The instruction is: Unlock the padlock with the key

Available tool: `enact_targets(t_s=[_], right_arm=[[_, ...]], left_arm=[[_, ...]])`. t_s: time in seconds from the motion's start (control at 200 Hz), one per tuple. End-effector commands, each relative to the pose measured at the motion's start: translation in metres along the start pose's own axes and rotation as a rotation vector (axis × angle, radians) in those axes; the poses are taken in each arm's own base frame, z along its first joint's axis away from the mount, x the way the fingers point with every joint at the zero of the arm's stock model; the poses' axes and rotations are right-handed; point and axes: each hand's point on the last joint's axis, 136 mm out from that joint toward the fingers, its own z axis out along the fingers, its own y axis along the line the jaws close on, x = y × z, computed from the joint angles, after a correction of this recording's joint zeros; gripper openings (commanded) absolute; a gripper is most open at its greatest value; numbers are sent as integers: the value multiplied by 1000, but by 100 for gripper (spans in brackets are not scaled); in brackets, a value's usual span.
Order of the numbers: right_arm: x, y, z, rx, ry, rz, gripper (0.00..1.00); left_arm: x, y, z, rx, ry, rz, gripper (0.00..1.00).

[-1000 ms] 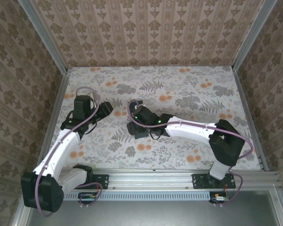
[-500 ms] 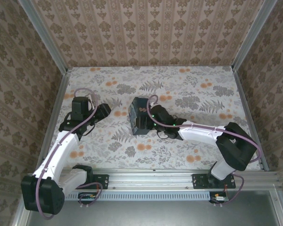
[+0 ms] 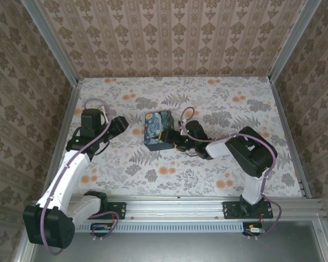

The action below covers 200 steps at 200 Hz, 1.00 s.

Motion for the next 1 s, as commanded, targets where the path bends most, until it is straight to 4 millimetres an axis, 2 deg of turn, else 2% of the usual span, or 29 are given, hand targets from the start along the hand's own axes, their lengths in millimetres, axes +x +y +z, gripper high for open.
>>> enact_targets(t_s=[0.0, 0.035, 0.115, 0.185, 0.27, 0.385, 0.445, 0.49, 0.53, 0.55, 0.555, 0.56, 0.645, 0.75, 0.82, 0.92, 0.94, 0.995], right_arm=[[1, -15, -4, 39, 18, -44, 96], [0, -18, -7, 69, 23, -55, 100], [0, -21, -18, 154, 50, -99, 100], [-3, -29, -38, 315, 77, -187, 100], [-17, -32, -67, 486, 66, -302, 100], [-39, -24, -99, 590, 19, -483, 100], [-57, -24, -122, 672, -37, -615, 100], [-76, -26, -144, 747, -131, -681, 100], [-94, -26, -165, 789, -237, -735, 100], [-98, -32, -175, 813, -282, -750, 100], [-104, -27, -178, 811, -311, -763, 100], [-102, -33, -181, 823, -317, -759, 100], [-128, -47, -226, 868, -528, -759, 100], [-142, -77, -267, 915, -631, -665, 100], [-146, -96, -281, 938, -673, -634, 100], [-152, -130, -293, 942, -757, -584, 100], [-160, -128, -296, 920, -807, -584, 100], [-167, -127, -295, 875, -816, -571, 100]], left_arm=[[-10, -9, -9, 14, -20, 27, 52], [-10, -9, -10, 10, -21, 31, 52], [-10, -8, -13, -5, -23, 53, 52], [-11, -5, -14, -31, -17, 82, 52], [-14, 0, -14, -68, -17, 119, 54], [-22, 12, -4, -120, -23, 183, 60], [-29, 28, 4, -192, -45, 238, 68], [-37, 46, 9, -270, -91, 271, 98], [-44, 63, 11, -342, -142, 302, 100], [-48, 73, 12, -384, -170, 310, 100], [-49, 76, 11, -398, -180, 310, 100], [-50, 79, 11, -408, -186, 310, 100], [-57, 122, 17, -484, -239, 282, 100], [-62, 135, 25, -490, -377, 472, 100], [-71, 134, 27, -495, -426, 540, 100], [-70, 133, 48, -445, -414, 654, 100], [-69, 135, 52, -431, -416, 649, 100], [-65, 139, 60, -373, -415, 648, 100]])
